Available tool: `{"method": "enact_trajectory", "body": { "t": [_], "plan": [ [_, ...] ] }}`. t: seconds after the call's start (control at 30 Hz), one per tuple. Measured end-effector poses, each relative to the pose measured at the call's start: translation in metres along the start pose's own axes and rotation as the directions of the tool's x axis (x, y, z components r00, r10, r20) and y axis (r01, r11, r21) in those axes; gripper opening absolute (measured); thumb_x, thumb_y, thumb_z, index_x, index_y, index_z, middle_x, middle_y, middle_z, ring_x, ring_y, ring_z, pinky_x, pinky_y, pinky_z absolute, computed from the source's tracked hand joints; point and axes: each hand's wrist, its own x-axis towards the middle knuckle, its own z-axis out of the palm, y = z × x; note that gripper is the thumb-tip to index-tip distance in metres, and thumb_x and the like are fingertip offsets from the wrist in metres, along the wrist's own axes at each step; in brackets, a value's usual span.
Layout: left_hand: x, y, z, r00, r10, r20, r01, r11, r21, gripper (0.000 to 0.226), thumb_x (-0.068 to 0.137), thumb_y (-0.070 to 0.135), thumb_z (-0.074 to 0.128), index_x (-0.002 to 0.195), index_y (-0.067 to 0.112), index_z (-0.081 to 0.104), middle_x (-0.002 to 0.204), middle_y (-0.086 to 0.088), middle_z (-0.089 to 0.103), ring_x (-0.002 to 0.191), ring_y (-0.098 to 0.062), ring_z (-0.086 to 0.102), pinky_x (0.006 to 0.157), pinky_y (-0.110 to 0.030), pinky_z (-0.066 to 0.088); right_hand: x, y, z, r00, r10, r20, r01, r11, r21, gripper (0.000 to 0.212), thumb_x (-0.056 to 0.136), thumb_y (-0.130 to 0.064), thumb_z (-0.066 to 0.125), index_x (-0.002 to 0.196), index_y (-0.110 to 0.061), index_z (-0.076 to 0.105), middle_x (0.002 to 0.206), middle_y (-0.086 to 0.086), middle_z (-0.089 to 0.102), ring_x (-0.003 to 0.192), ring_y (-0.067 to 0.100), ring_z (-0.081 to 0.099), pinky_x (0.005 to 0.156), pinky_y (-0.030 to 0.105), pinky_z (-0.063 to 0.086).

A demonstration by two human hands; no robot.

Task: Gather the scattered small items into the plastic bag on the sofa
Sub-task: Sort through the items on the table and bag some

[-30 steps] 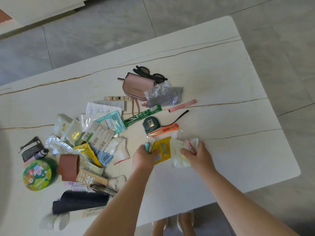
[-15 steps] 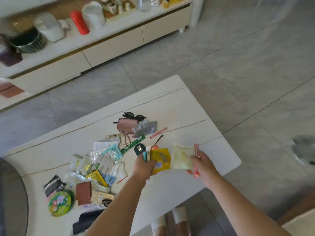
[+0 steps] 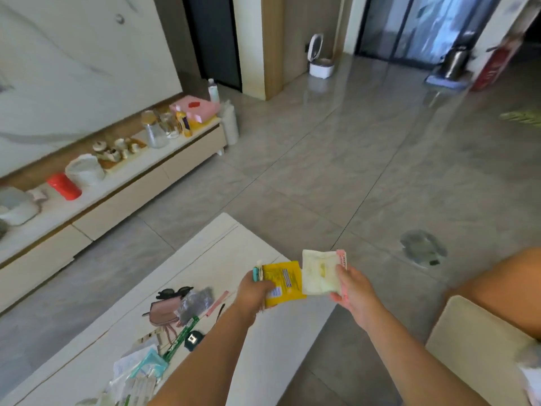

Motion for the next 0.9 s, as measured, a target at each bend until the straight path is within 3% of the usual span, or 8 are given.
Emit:
{"method": "enact_trajectory", "body": {
  "t": [0.1, 0.2, 0.33, 0.4, 0.57, 0.7, 0.83, 0.9],
  "plan": [
    [-0.005, 0.031, 0.05, 0.996, 0.035, 0.087, -0.038, 0.999, 0.034, 0.019, 0.085, -0.002, 0.055, 0.087, 0.017, 0.052, 0.082, -0.009, 0.064, 0.069, -0.022, 0.064, 0.053, -0.029, 0.056, 0.002, -0.027, -0.045, 0.997, -0.011, -0.082, 0.019, 0.995, 0.1, 0.02, 0.099, -0.026, 0.044, 0.105, -0.013, 0.058, 0.097, 0.007, 0.065, 0.079, 0.02, 0.06, 0.05, 0.026, 0.046],
    [-0.009, 0.057, 0.108, 0.983, 0.058, 0.175, -0.07, 0.996, 0.059, 0.014, 0.087, -0.002, 0.053, 0.091, 0.012, 0.053, 0.082, -0.01, 0.063, 0.066, -0.021, 0.063, 0.051, -0.028, 0.056, 0.009, -0.053, -0.099, 0.985, 0.008, -0.173, 0.015, 0.991, 0.133, 0.016, 0.097, -0.02, 0.042, 0.096, -0.015, 0.057, 0.092, 0.004, 0.062, 0.076, 0.017, 0.058, 0.046, 0.024, 0.046],
    [-0.018, 0.081, 0.196, 0.96, 0.046, 0.275, -0.073, 0.994, 0.086, 0.024, 0.09, 0.0, 0.052, 0.112, 0.007, 0.047, 0.099, -0.018, 0.06, 0.069, -0.023, 0.062, 0.053, -0.034, 0.056, 0.014, -0.08, -0.179, 0.966, 0.011, -0.257, 0.045, 0.976, 0.213, 0.021, 0.096, -0.02, 0.042, 0.107, -0.012, 0.059, 0.103, 0.008, 0.064, 0.082, 0.02, 0.06, 0.044, 0.023, 0.047],
    [-0.023, 0.087, 0.24, 0.945, 0.05, 0.323, -0.085, 0.992, 0.097, 0.023, 0.09, -0.002, 0.051, 0.11, 0.007, 0.045, 0.097, -0.017, 0.059, 0.069, -0.023, 0.061, 0.053, -0.034, 0.055, 0.012, -0.088, -0.218, 0.956, 0.008, -0.294, 0.065, 0.969, 0.238, 0.021, 0.097, -0.02, 0.045, 0.11, -0.013, 0.059, 0.105, 0.01, 0.064, 0.081, 0.02, 0.062, 0.043, 0.024, 0.051],
    [-0.039, 0.095, 0.342, 0.907, 0.064, 0.416, -0.142, 0.977, 0.161, 0.018, 0.088, -0.004, 0.05, 0.097, 0.011, 0.046, 0.088, -0.012, 0.059, 0.068, -0.021, 0.06, 0.055, -0.036, 0.055, 0.001, -0.094, -0.309, 0.933, -0.029, -0.359, 0.143, 0.944, 0.296, 0.026, 0.097, -0.008, 0.041, 0.12, -0.013, 0.053, 0.112, 0.016, 0.06, 0.087, 0.028, 0.06, 0.049, 0.028, 0.054],
    [-0.055, 0.085, 0.413, 0.858, 0.019, 0.513, -0.165, 0.956, 0.241, 0.024, 0.089, -0.004, 0.048, 0.108, 0.009, 0.044, 0.098, -0.015, 0.058, 0.07, -0.022, 0.06, 0.063, -0.04, 0.054, -0.009, -0.08, -0.373, 0.893, -0.02, -0.449, 0.203, 0.91, 0.362, 0.026, 0.097, -0.005, 0.041, 0.12, -0.007, 0.053, 0.116, 0.017, 0.059, 0.101, 0.031, 0.057, 0.054, 0.032, 0.056],
    [-0.072, 0.066, 0.481, 0.788, -0.037, 0.615, -0.223, 0.913, 0.341, 0.022, 0.09, -0.003, 0.045, 0.108, 0.009, 0.048, 0.089, -0.011, 0.062, 0.069, -0.02, 0.061, 0.062, -0.036, 0.054, -0.021, -0.064, -0.427, 0.809, 0.036, -0.587, 0.24, 0.891, 0.386, 0.019, 0.097, -0.005, 0.041, 0.088, -0.012, 0.057, 0.111, 0.017, 0.059, 0.104, 0.036, 0.059, 0.067, 0.036, 0.054],
    [-0.081, 0.054, 0.514, 0.756, -0.093, 0.648, -0.23, 0.889, 0.395, 0.018, 0.09, -0.003, 0.044, 0.1, 0.011, 0.049, 0.083, -0.008, 0.061, 0.068, -0.019, 0.06, 0.061, -0.035, 0.053, -0.028, -0.052, -0.45, 0.756, 0.103, -0.646, 0.222, 0.888, 0.402, 0.017, 0.097, -0.007, 0.041, 0.088, -0.011, 0.055, 0.11, 0.02, 0.06, 0.105, 0.039, 0.059, 0.074, 0.041, 0.053]
  ]
}}
